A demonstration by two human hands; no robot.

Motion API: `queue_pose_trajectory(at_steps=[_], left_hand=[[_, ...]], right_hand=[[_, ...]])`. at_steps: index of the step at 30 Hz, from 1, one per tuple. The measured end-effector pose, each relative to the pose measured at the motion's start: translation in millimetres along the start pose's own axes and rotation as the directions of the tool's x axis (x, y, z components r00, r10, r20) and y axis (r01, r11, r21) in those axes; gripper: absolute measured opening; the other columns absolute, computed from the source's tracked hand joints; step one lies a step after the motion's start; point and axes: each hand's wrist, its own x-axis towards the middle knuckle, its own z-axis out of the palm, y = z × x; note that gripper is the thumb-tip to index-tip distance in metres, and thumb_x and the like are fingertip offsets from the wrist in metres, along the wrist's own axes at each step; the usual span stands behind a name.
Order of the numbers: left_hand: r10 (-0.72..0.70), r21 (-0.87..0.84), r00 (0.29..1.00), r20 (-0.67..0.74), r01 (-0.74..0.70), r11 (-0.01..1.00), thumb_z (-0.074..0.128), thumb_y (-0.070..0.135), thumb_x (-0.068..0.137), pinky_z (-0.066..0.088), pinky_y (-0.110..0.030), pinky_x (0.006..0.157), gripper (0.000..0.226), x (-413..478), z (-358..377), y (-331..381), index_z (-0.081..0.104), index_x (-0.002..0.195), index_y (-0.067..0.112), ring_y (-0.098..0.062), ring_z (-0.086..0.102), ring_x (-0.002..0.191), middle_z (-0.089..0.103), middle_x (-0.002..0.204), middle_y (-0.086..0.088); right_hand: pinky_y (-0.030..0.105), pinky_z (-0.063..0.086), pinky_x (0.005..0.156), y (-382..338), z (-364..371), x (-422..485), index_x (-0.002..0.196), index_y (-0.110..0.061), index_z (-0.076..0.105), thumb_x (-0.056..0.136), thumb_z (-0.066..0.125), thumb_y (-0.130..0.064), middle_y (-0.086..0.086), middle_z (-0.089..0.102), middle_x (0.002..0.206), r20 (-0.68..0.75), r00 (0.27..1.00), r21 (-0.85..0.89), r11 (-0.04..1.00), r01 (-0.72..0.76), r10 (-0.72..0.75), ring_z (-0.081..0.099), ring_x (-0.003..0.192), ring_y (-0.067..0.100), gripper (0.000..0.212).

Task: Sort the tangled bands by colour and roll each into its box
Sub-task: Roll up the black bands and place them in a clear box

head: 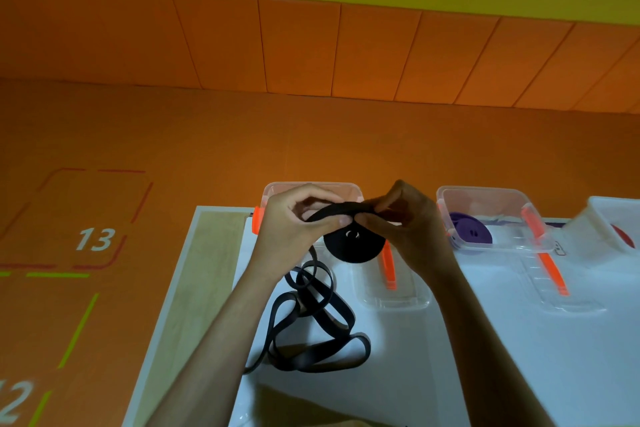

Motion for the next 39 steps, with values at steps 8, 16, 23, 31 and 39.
queue_pose_trajectory(at_steps=[8,16,23,31,39], left_hand=[[-0.139,0.106,0.99,-0.034,0.142,0.984,0.082,0.022,0.092,0.053,-0.02,0.083,0.008,-22,-17,-54,0.078,0.098,0.025,-0.006,0.065,0.08,0.073,0.085,0.013],[-0.093,0.355,0.996,-0.015,0.092,0.93,0.071,0.013,0.097,0.057,-0.018,0.092,0.015,-31,-35,-100,0.069,0.1,0.027,-0.013,0.076,0.092,0.077,0.092,0.01],[-0.394,0.333,0.918,-0.048,0.387,0.86,0.083,0.033,0.09,0.047,-0.031,0.103,0.025,-52,-59,-159,0.069,0.112,0.031,0.003,0.062,0.117,0.071,0.116,0.022],[-0.693,-0.084,0.687,-0.219,0.694,0.715,0.07,0.003,0.098,0.058,-0.039,0.093,0.041,-60,-12,-198,0.049,0.133,0.01,-0.037,0.066,0.119,0.058,0.134,-0.017],[-0.831,-0.365,0.502,0.241,0.84,0.402,0.063,0.004,0.102,0.059,-0.057,0.099,0.04,-63,26,-205,0.054,0.139,0.016,-0.037,0.075,0.112,0.065,0.136,-0.02]], right_hand=[[0.012,0.057,0.074,3,0,2,0.097,-0.034,0.075,0.084,0.084,-0.011,-0.021,0.078,0.09,-0.085,0.996,-0.093,0.996,-0.012,0.004,0.076,0.084,0.003,0.028],[0.018,0.06,0.073,6,1,1,0.097,-0.026,0.08,0.084,0.085,-0.009,-0.013,0.08,0.091,-0.165,0.984,-0.074,0.994,-0.077,0.064,0.077,0.083,0.008,0.022],[0.02,0.061,0.072,-6,-7,7,0.094,-0.025,0.079,0.084,0.083,-0.004,-0.011,0.081,0.091,-0.19,0.979,0.027,0.998,-0.064,0.068,0.079,0.084,0.011,0.024],[0.023,0.063,0.073,-11,-2,3,0.093,-0.027,0.078,0.084,0.083,-0.003,-0.007,0.082,0.092,-0.176,0.982,0.059,0.996,-0.061,0.07,0.079,0.087,0.015,0.025],[0.024,0.061,0.07,-9,-24,-5,0.092,-0.035,0.081,0.087,0.083,-0.01,-0.005,0.081,0.092,-0.238,0.967,0.047,0.996,-0.079,0.088,0.079,0.087,0.017,0.026]])
